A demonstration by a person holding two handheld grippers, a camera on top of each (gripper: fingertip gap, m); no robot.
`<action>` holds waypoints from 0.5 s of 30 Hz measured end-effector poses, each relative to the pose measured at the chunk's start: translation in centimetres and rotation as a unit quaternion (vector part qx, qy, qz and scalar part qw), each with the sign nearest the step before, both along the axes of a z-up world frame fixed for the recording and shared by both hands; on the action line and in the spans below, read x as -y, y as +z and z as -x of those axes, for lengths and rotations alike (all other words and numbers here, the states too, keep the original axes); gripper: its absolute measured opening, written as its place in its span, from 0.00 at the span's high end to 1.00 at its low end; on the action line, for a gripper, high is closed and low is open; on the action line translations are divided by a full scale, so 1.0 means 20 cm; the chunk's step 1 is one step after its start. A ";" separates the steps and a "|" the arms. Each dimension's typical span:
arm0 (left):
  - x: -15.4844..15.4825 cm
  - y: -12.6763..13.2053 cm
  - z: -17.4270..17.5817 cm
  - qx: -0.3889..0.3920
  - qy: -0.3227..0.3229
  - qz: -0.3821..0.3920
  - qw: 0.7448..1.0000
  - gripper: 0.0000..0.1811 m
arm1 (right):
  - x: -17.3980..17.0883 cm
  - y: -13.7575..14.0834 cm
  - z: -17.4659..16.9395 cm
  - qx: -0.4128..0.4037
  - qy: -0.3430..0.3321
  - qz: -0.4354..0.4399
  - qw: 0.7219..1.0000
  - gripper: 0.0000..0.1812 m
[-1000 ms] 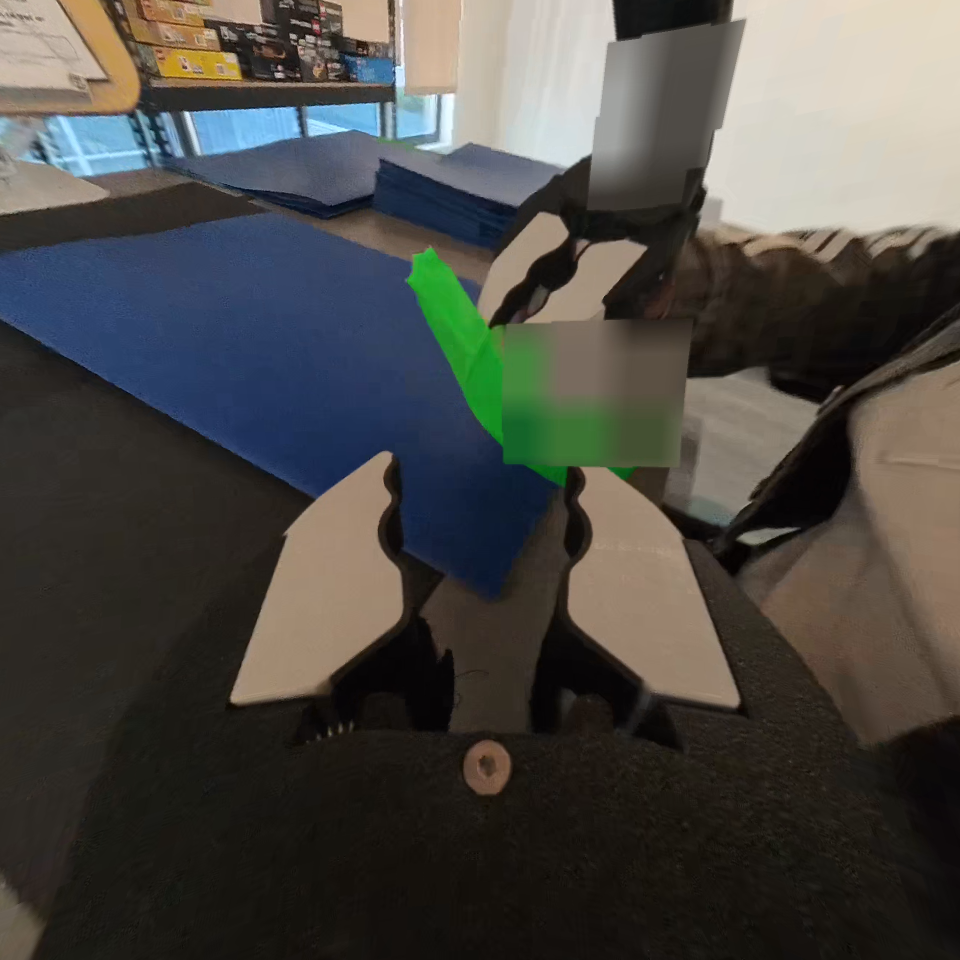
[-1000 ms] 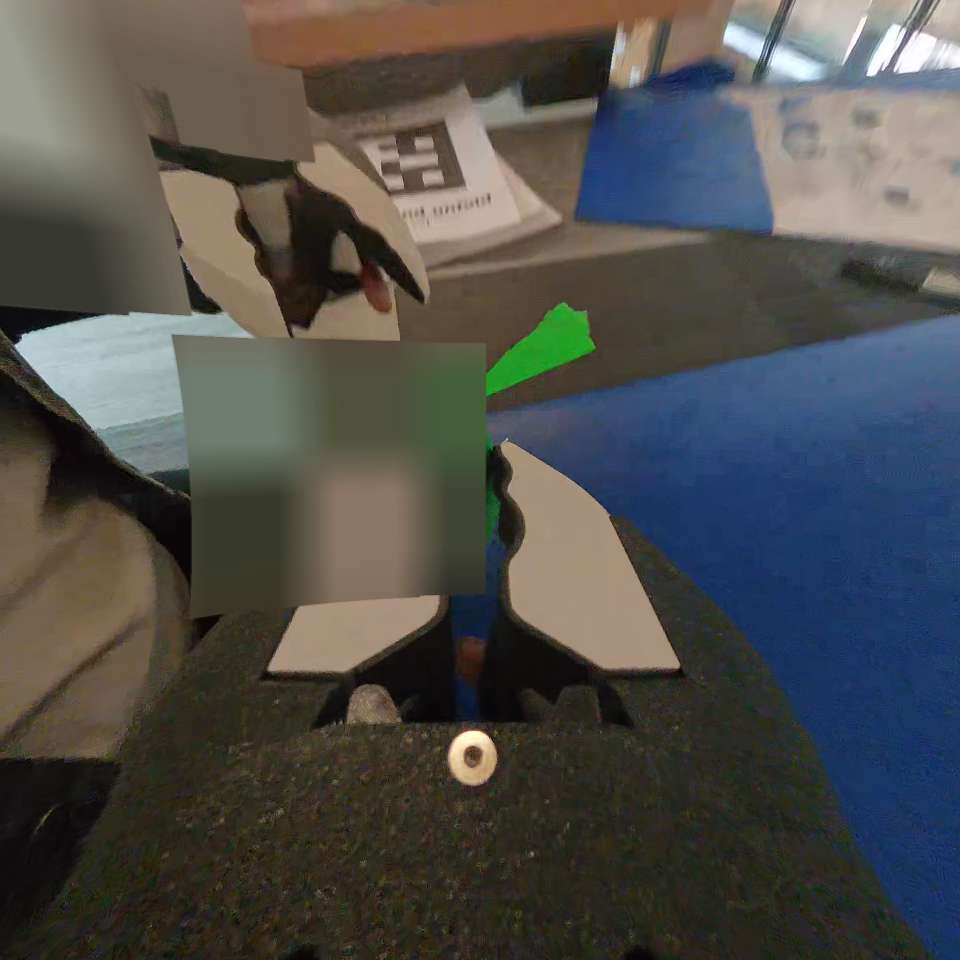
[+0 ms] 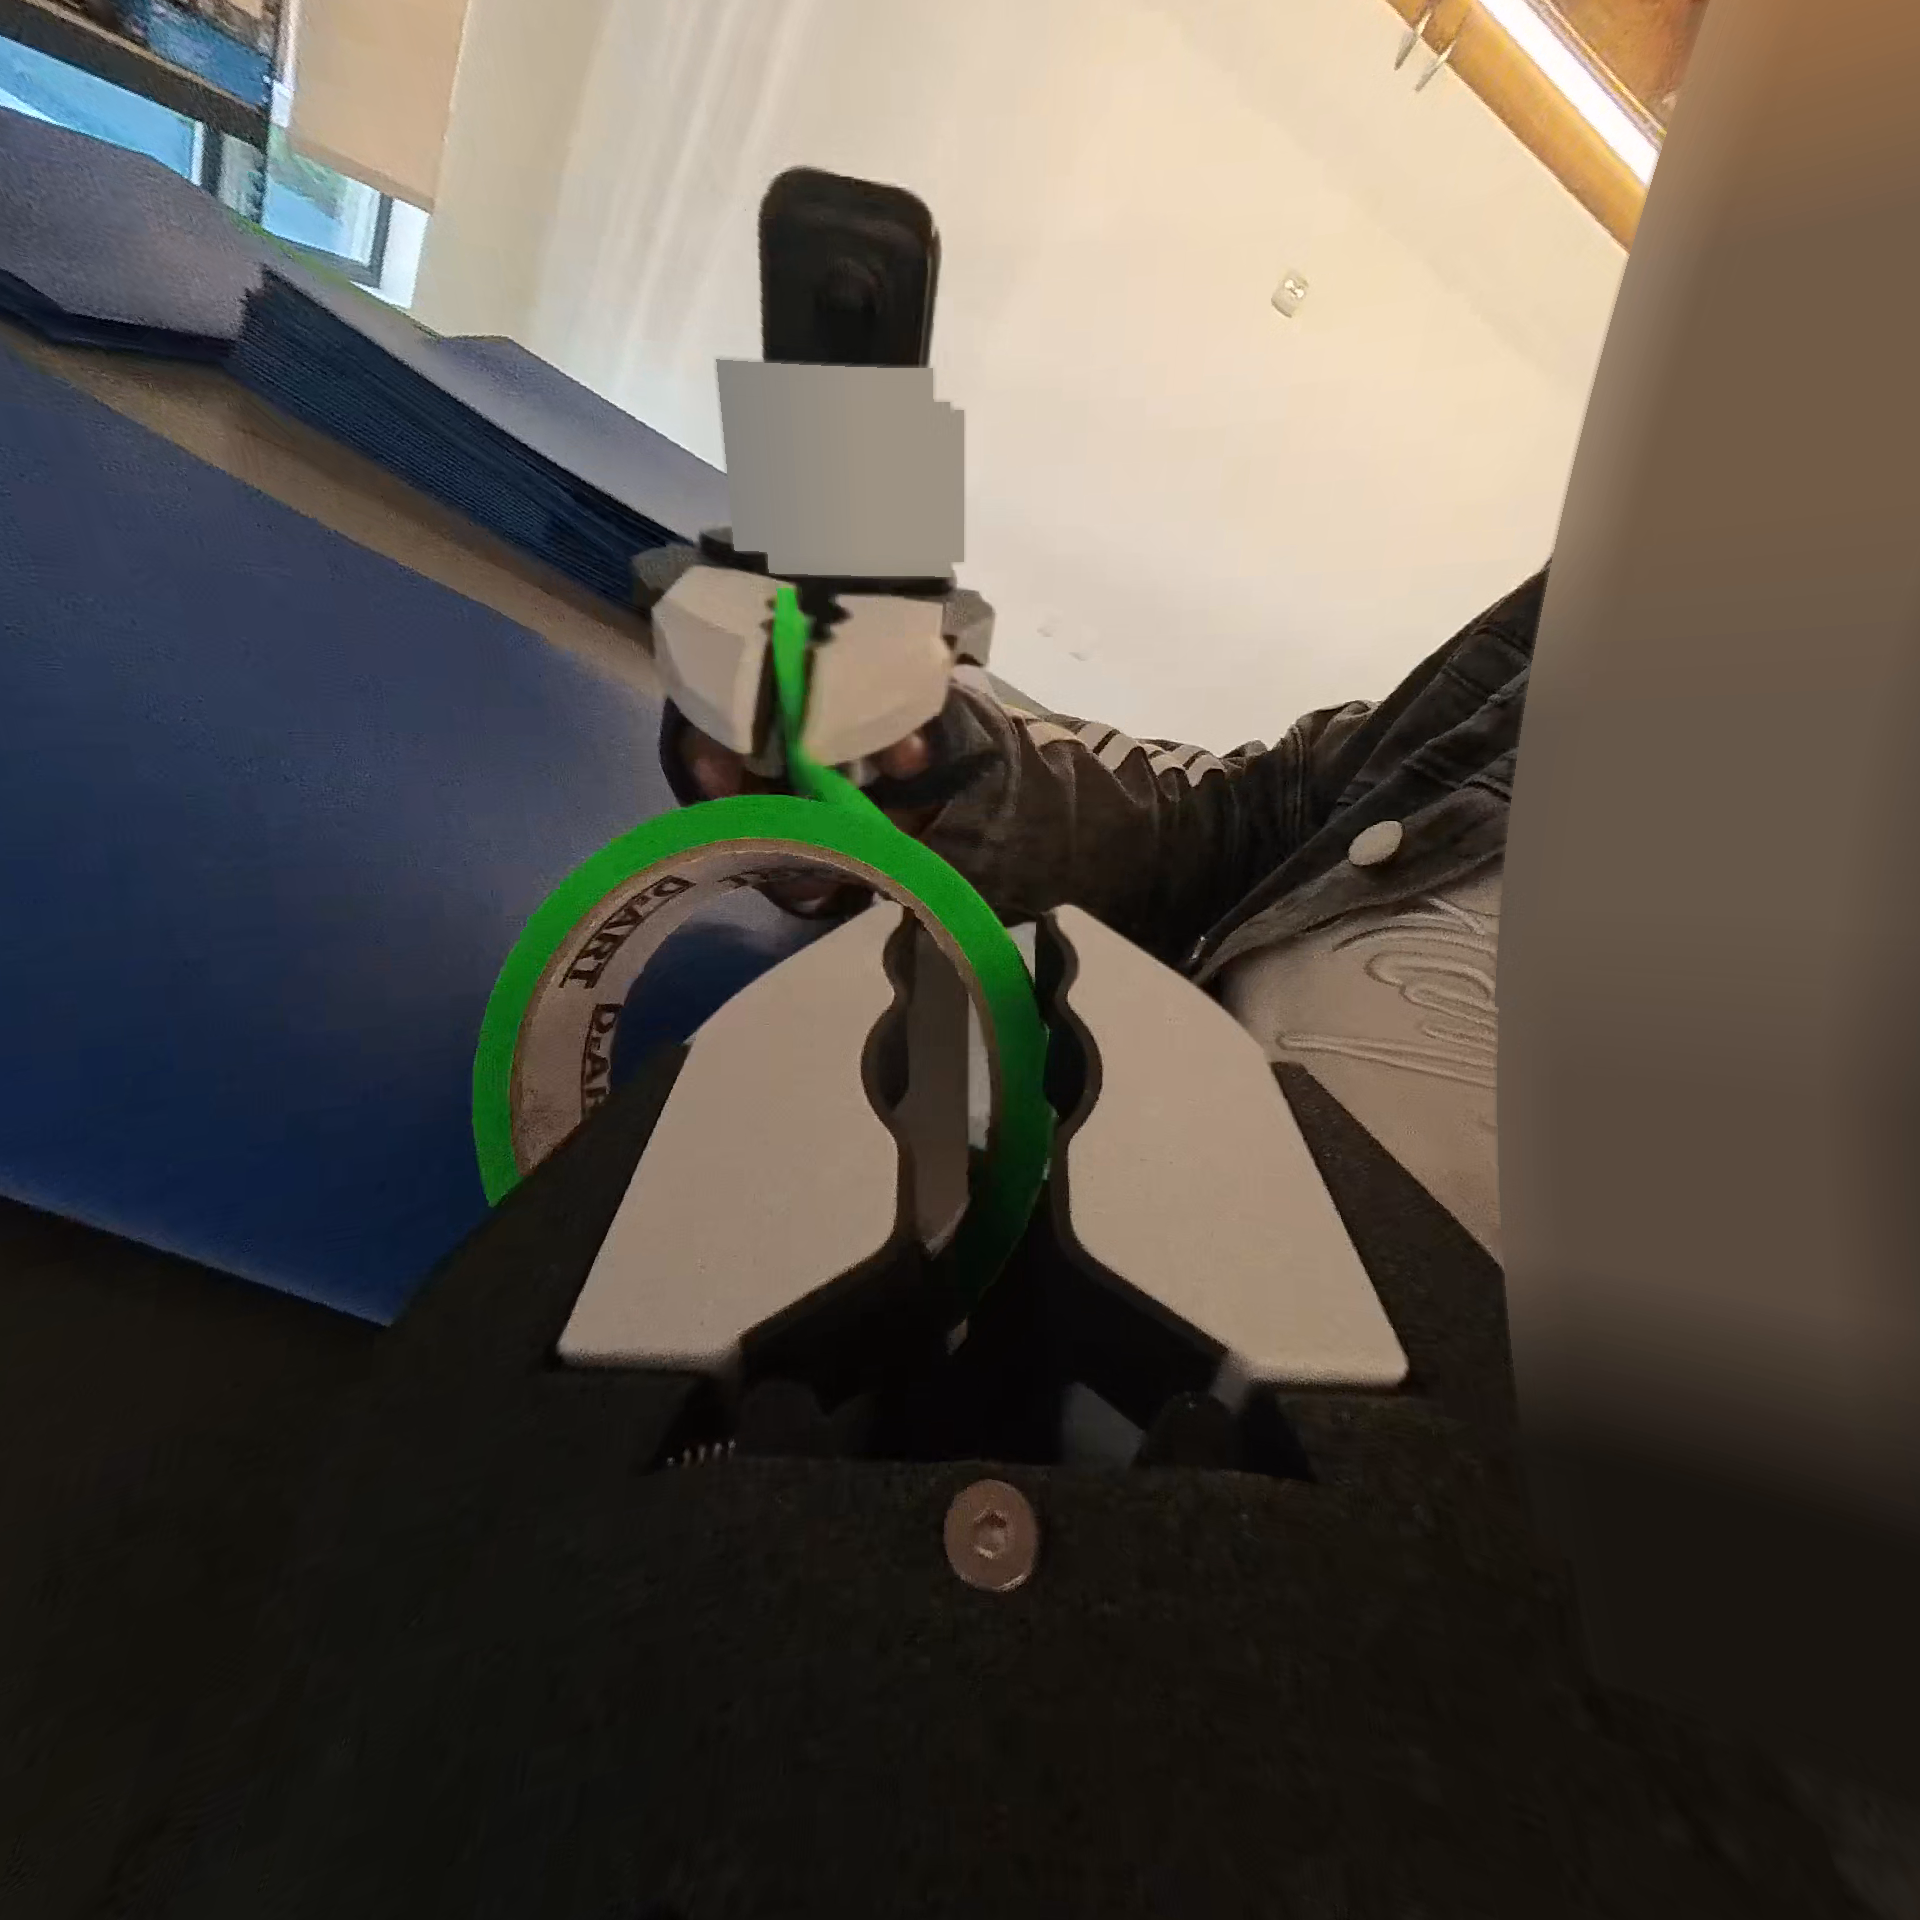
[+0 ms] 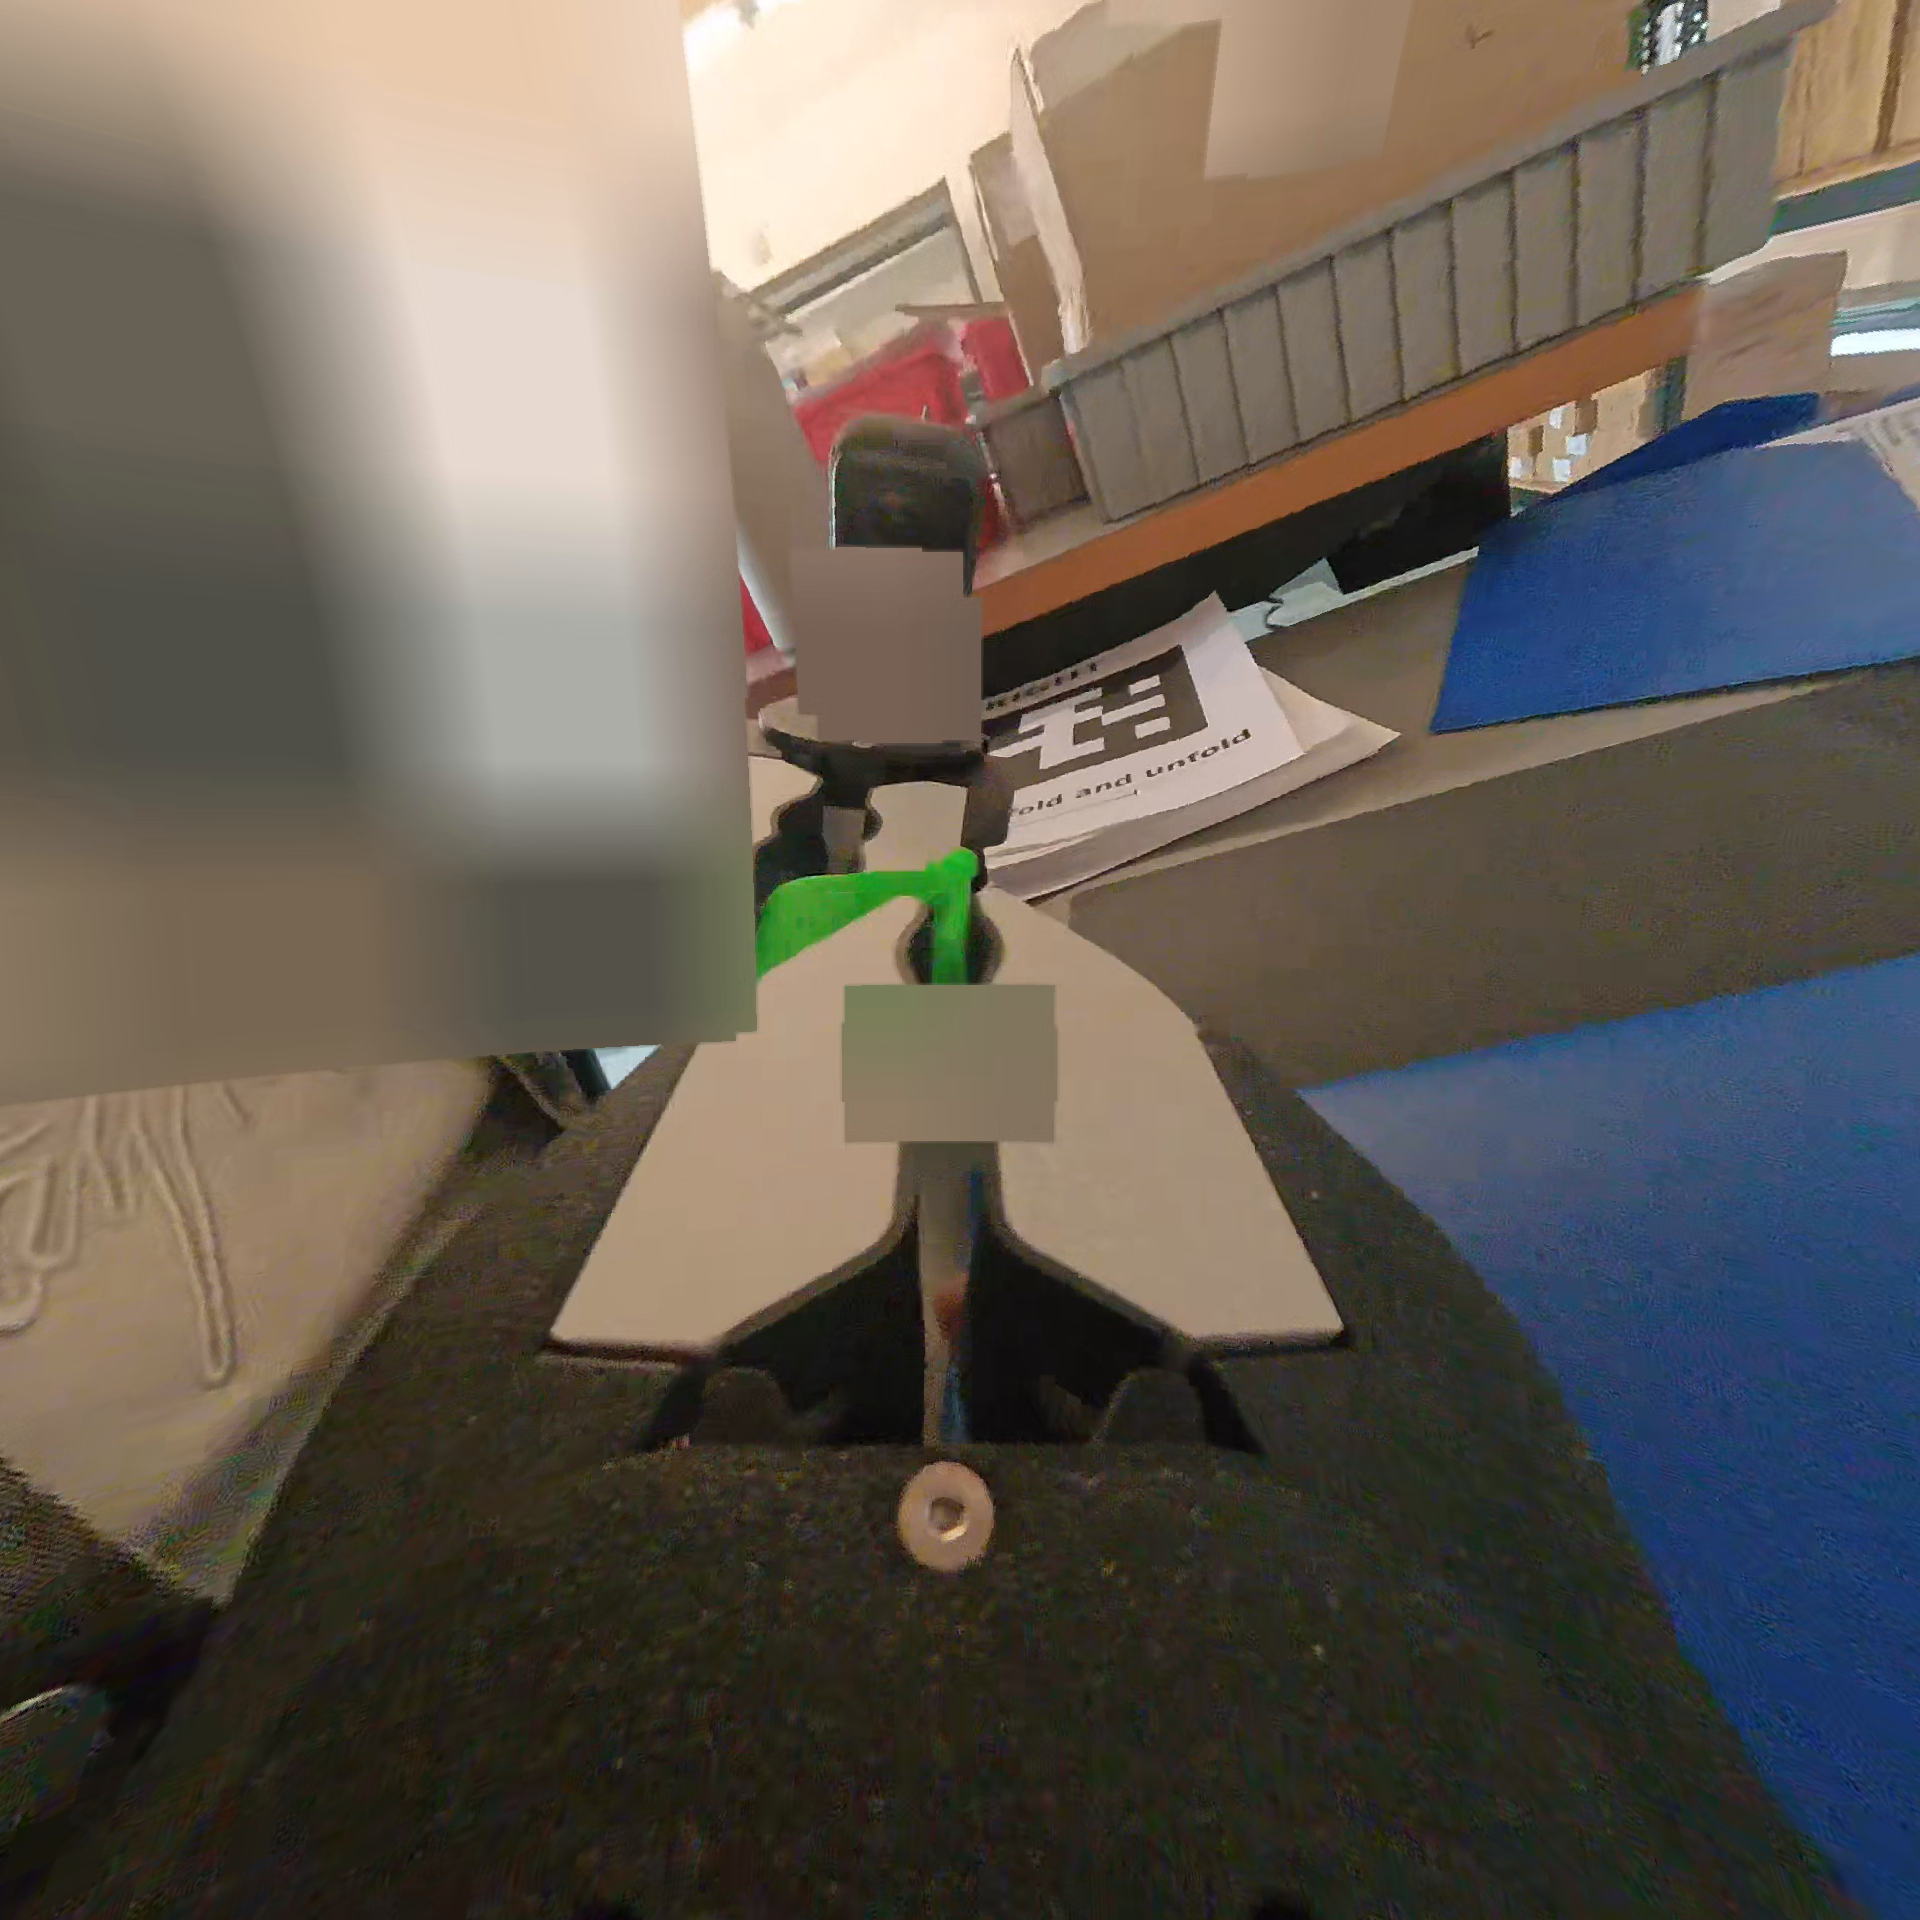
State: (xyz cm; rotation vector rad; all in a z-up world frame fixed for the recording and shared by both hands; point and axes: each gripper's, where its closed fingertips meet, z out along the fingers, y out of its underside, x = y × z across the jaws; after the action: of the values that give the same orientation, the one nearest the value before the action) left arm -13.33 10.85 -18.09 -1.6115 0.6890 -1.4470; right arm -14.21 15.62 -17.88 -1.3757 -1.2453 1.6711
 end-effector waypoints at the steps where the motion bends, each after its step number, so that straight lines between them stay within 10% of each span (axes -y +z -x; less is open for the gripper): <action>1: 0.02 0.00 -0.01 -0.002 -0.012 0.002 1.000 0.87 | 0.00 -0.01 0.00 0.007 -0.002 -0.020 1.000 1.00; 9: 0.06 0.02 -0.03 0.028 -0.046 0.016 0.998 0.88 | -0.15 -0.01 -0.05 0.030 -0.075 -0.027 0.996 0.98; 15: 0.05 0.05 0.01 0.035 -0.026 0.002 0.999 0.88 | -0.36 0.04 -0.41 0.093 -0.193 -0.064 0.975 0.89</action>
State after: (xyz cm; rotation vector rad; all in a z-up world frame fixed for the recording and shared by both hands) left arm -13.45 9.95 -17.07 -1.5489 0.6914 -1.5361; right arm -5.99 22.88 -17.01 -1.6028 -1.0784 1.1989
